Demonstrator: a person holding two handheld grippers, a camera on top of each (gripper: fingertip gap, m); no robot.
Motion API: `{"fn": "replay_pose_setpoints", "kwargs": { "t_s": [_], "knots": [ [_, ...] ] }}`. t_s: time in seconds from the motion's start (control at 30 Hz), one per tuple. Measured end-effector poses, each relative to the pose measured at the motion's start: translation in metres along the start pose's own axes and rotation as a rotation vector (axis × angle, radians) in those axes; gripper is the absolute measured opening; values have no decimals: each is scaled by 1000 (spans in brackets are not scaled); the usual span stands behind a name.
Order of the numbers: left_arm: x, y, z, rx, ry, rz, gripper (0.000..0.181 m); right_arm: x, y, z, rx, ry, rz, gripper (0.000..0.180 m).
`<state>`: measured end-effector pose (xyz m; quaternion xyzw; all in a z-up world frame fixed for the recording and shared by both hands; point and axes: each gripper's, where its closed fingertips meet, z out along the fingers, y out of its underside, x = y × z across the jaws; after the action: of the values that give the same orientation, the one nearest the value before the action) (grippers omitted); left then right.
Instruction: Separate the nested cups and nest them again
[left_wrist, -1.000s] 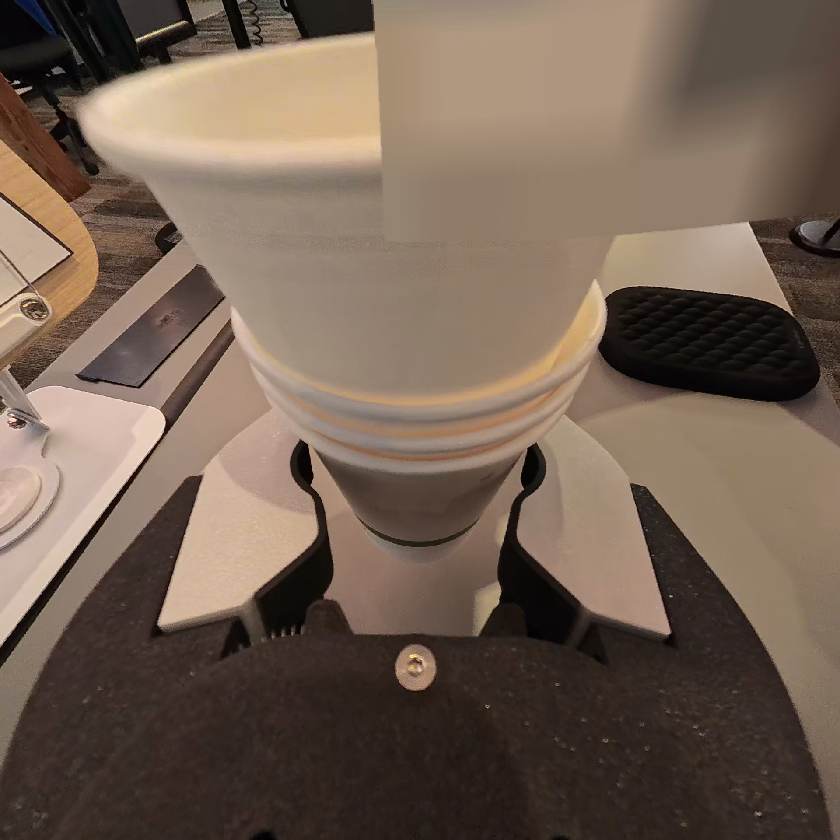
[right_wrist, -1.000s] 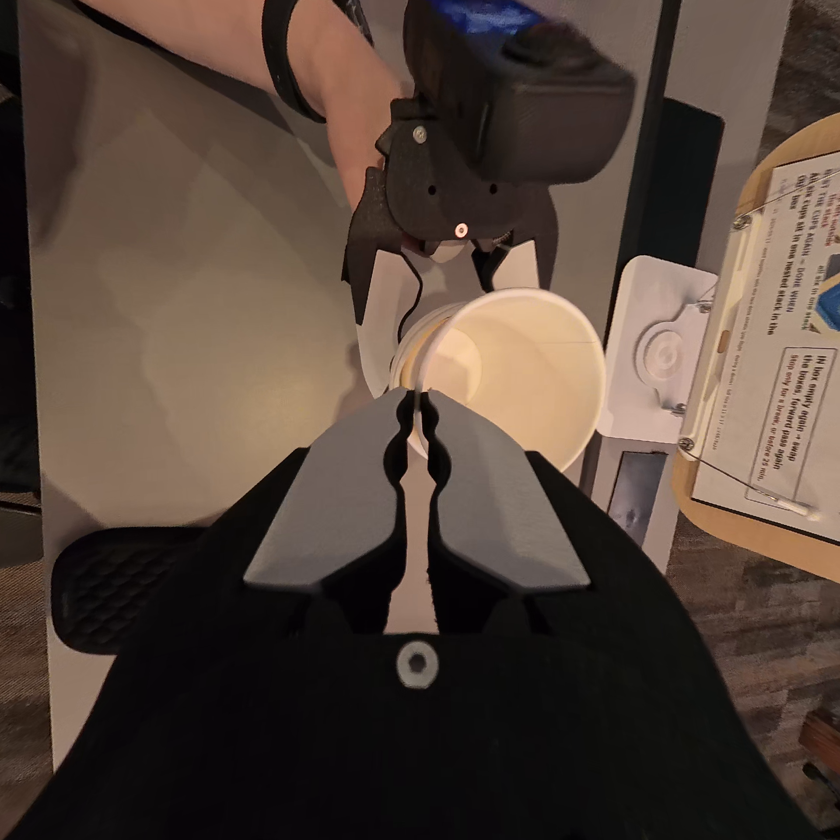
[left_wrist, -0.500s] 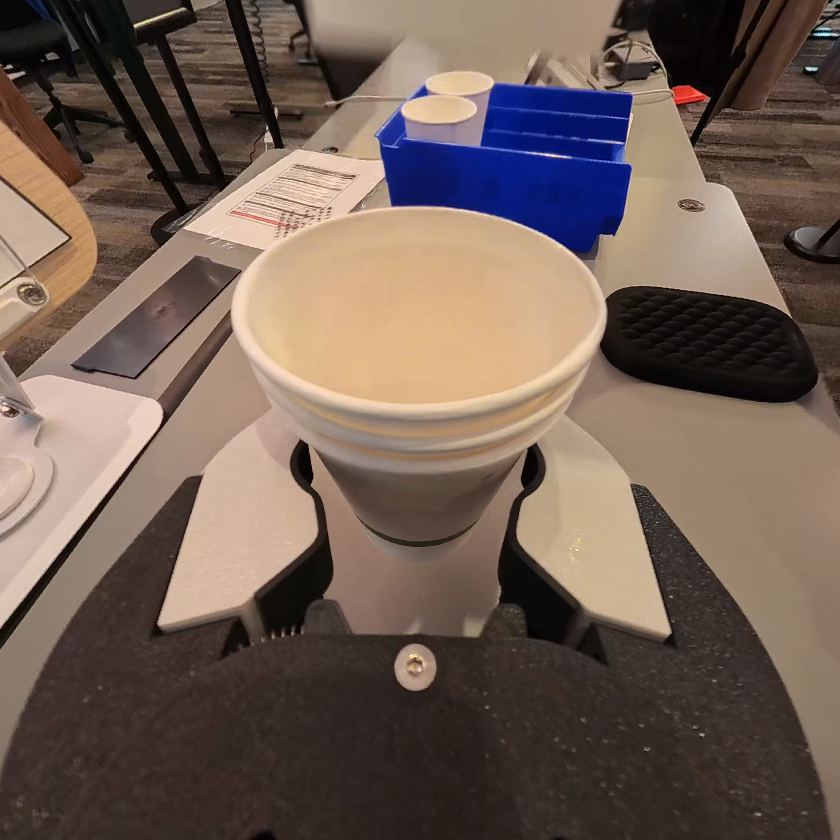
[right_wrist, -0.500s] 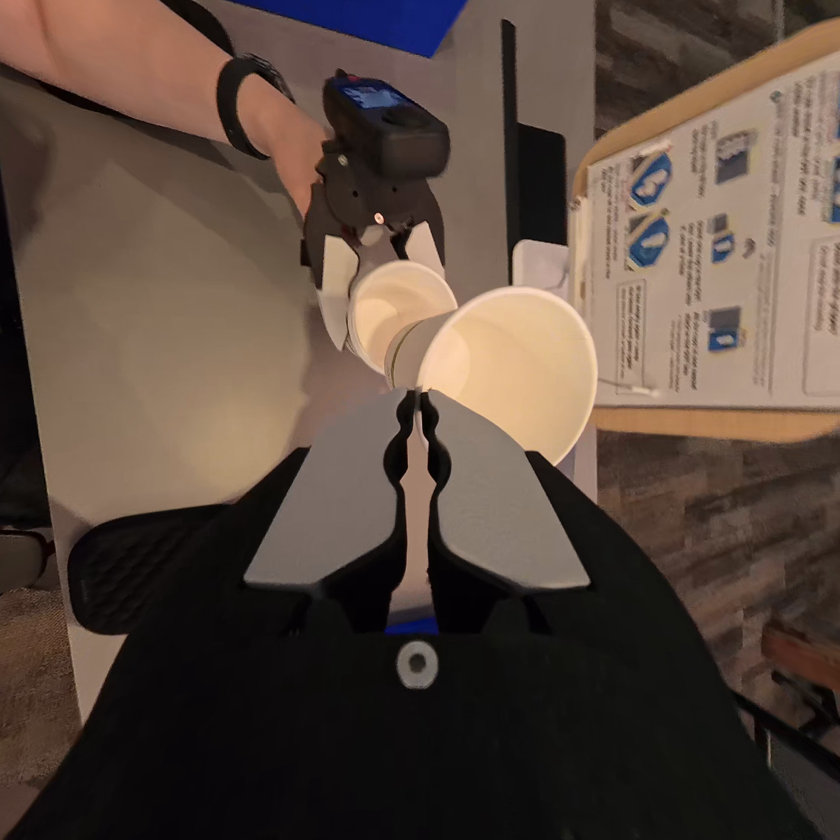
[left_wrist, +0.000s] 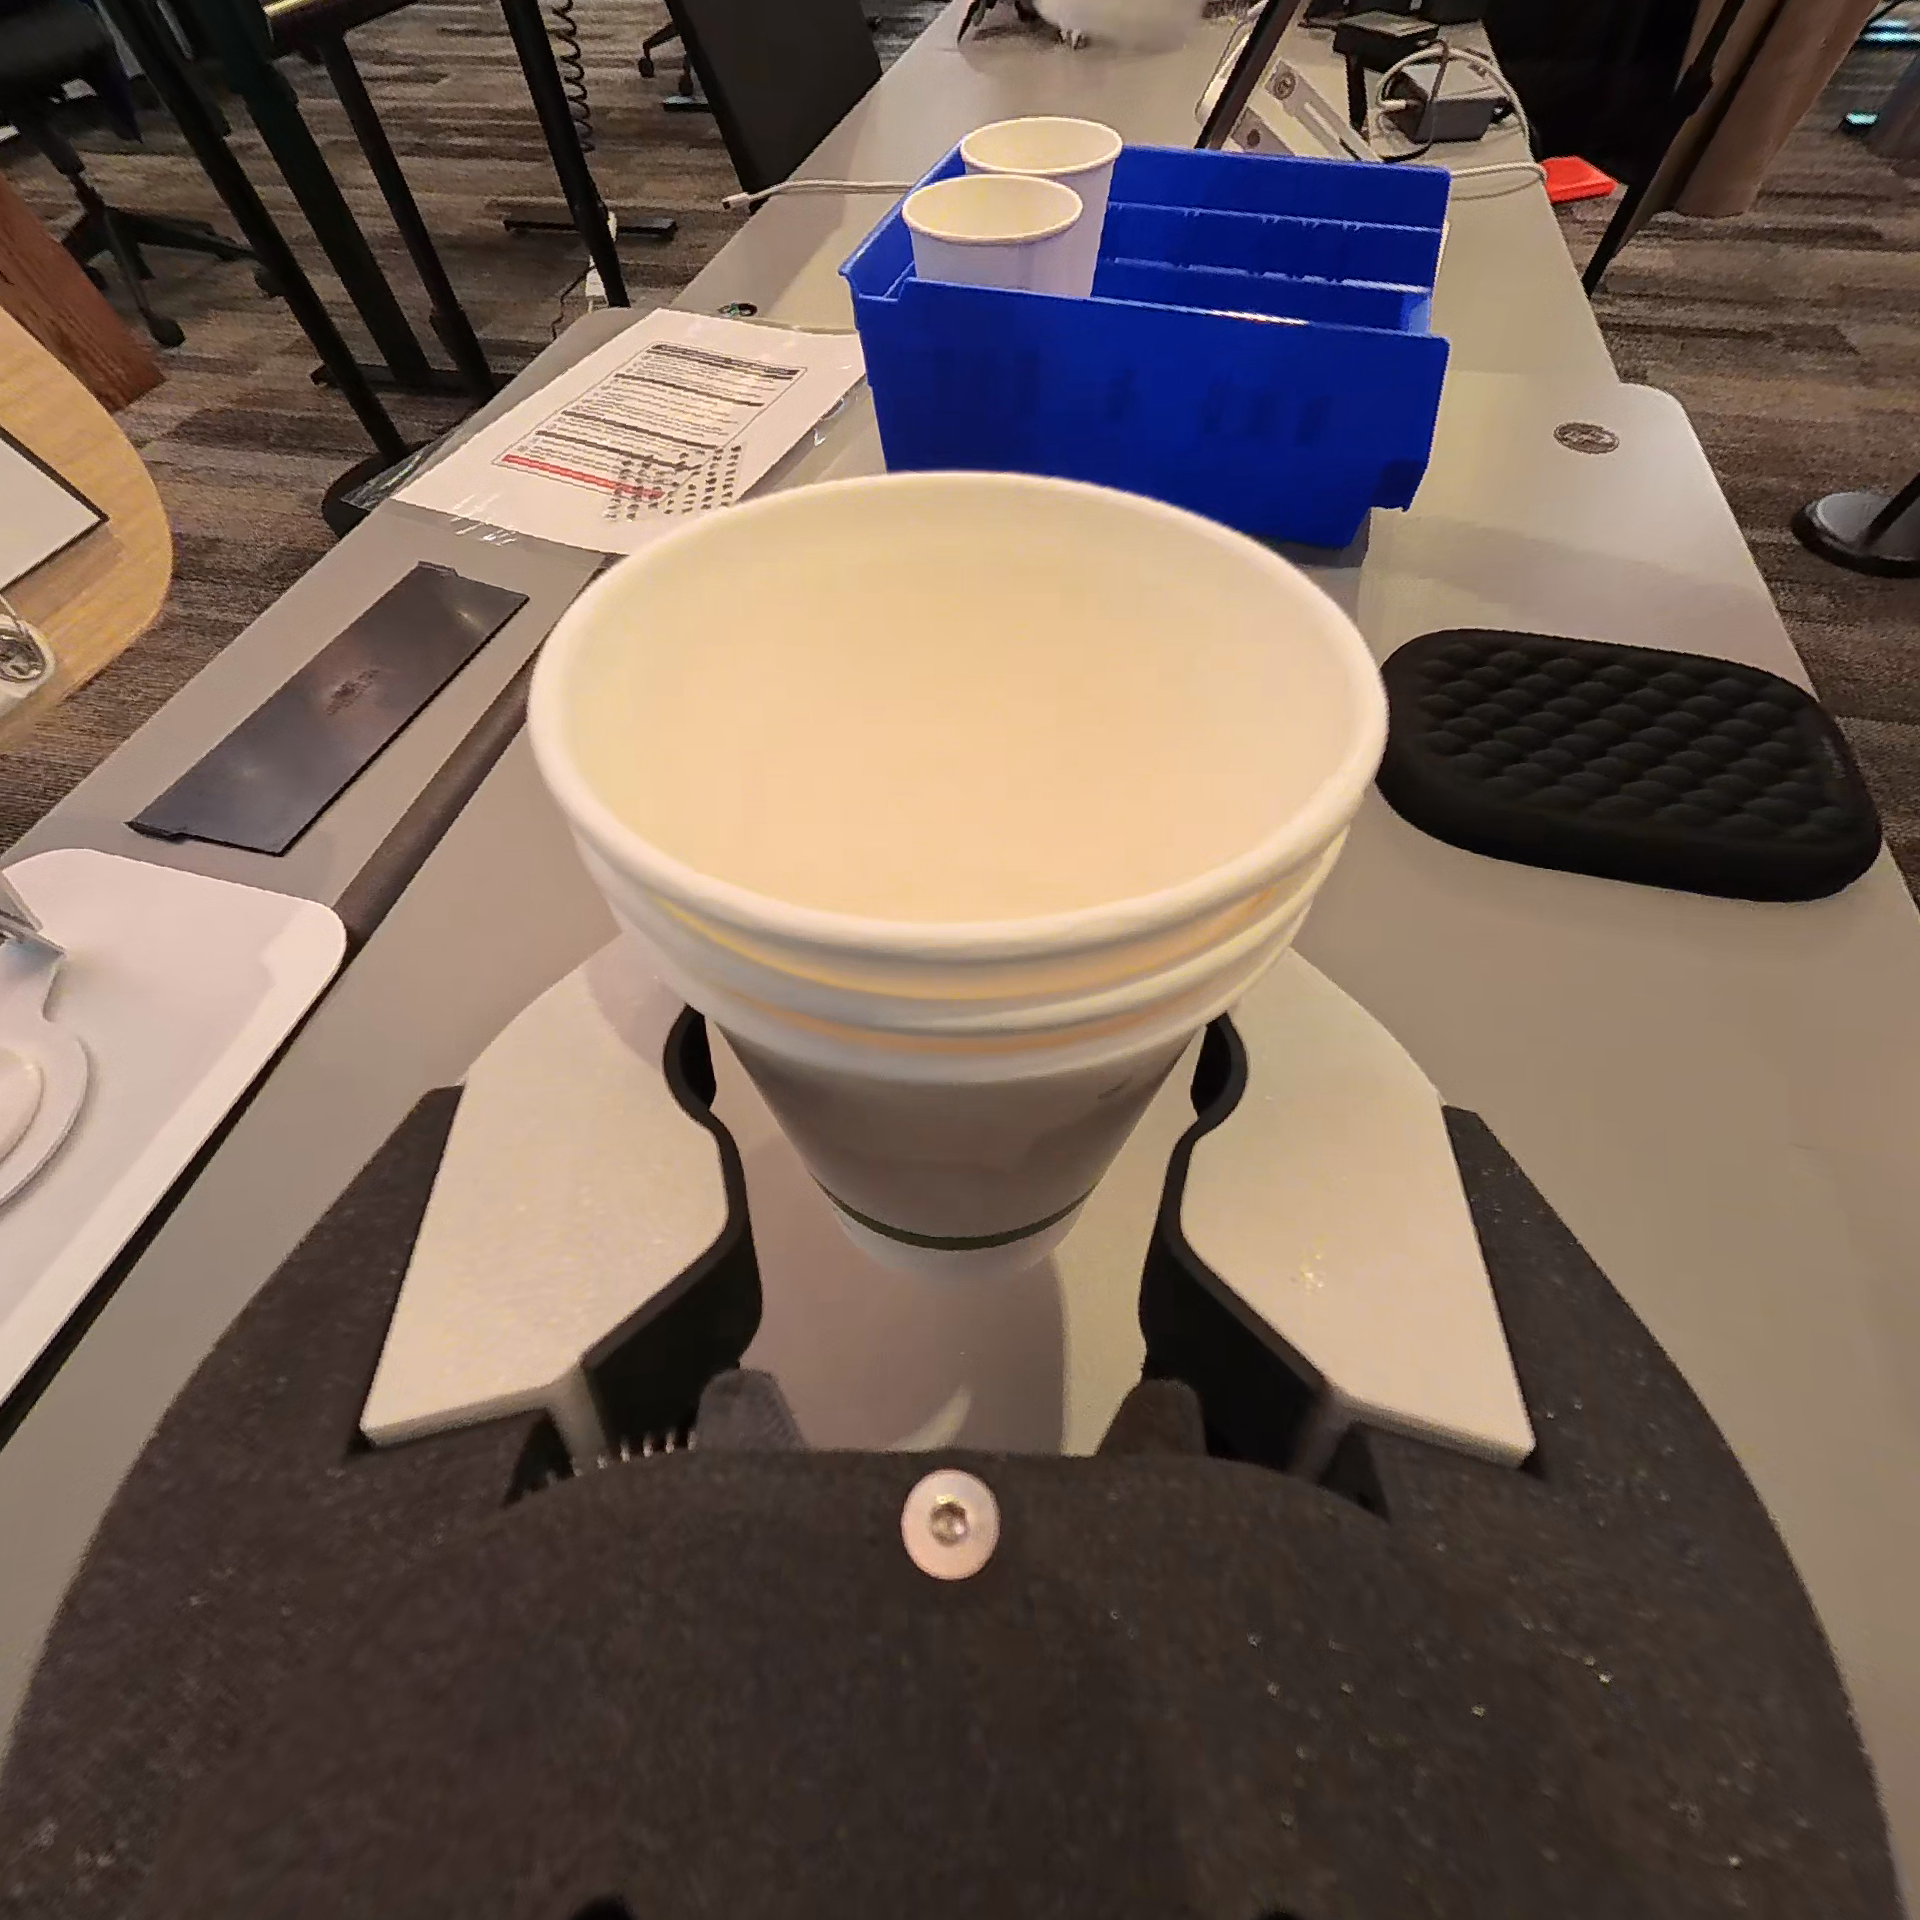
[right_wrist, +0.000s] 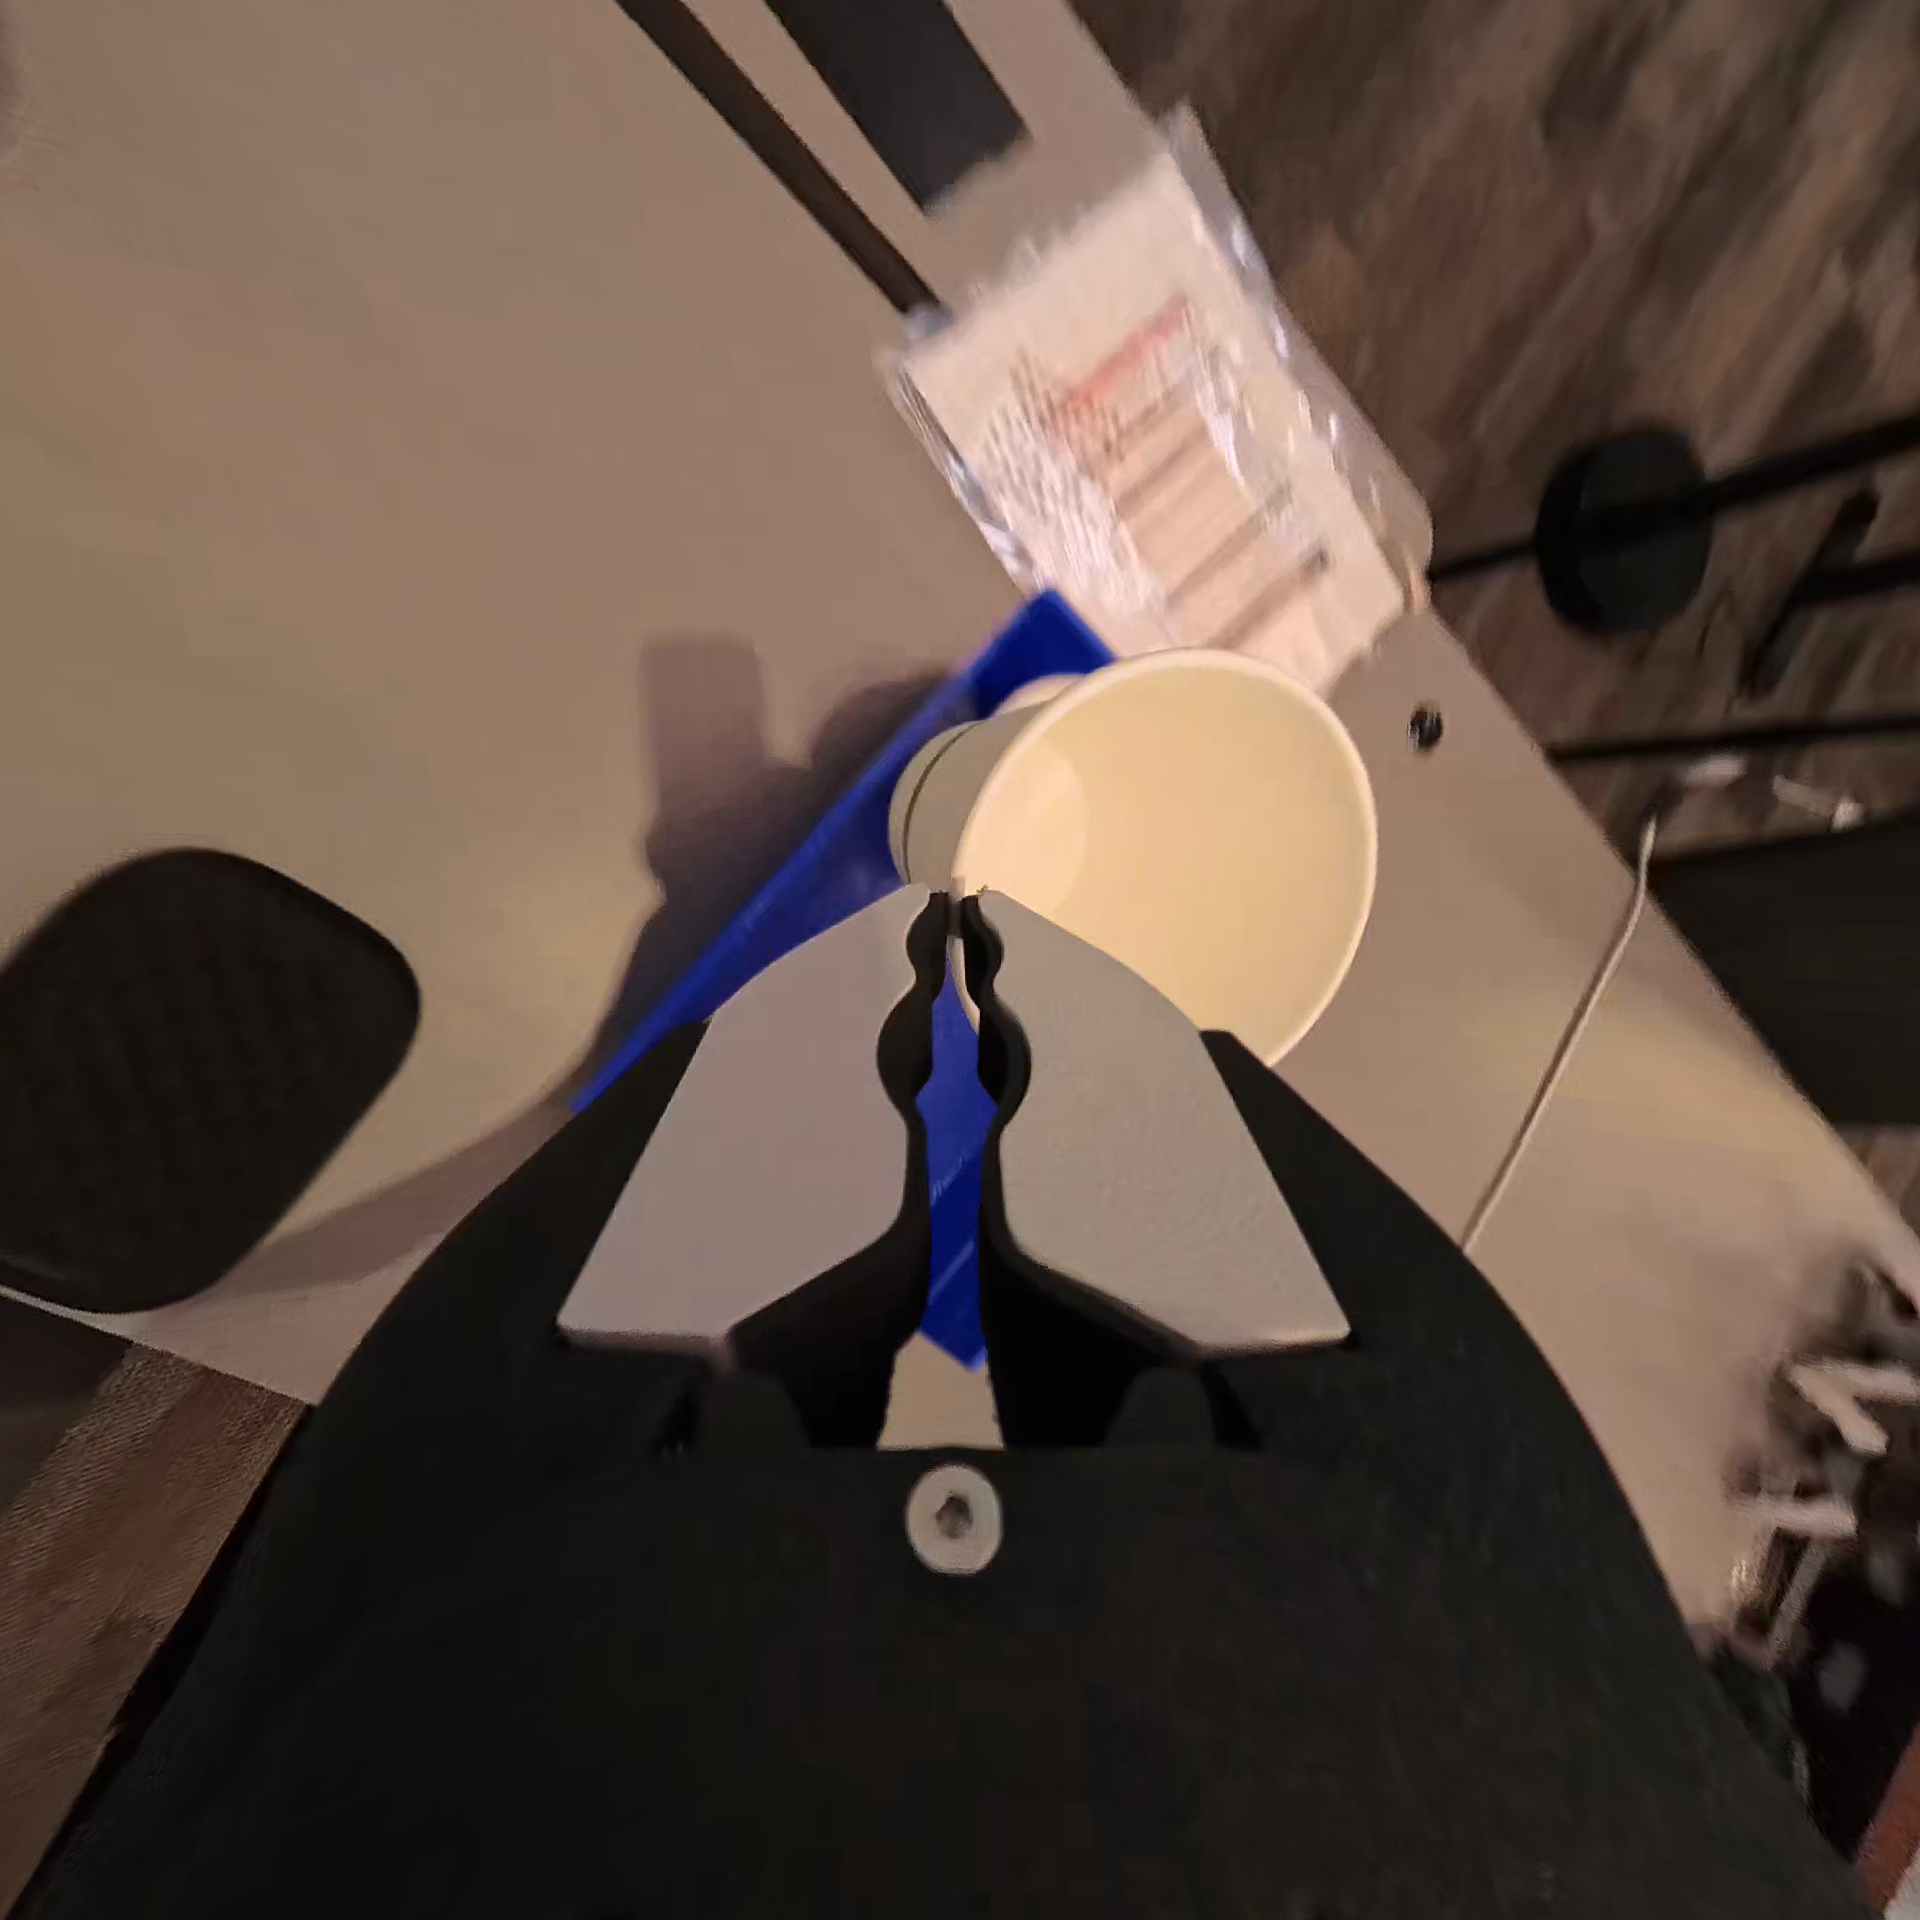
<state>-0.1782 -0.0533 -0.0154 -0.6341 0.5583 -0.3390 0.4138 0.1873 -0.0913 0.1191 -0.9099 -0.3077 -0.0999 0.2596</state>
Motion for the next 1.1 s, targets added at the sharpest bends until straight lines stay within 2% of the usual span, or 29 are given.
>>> {"fn": "replay_pose_setpoints", "kwargs": {
  "t_s": [0.2,0.37,0.67,1.1],
  "knots": [
    [-2,-1,-1,5,-3,-5,91,22,83,50,-157,38,119,3],
    [-2,0,-2,4,-4,-7,91,29,125,86,-230,78,164,3],
    [-2,-2,-3,9,-5,-4,91,20,152,121,-251,49,212,3],
    [-2,-2,-4,8,-5,-1,91,17,162,134,-255,35,226,3]
  ]
}}
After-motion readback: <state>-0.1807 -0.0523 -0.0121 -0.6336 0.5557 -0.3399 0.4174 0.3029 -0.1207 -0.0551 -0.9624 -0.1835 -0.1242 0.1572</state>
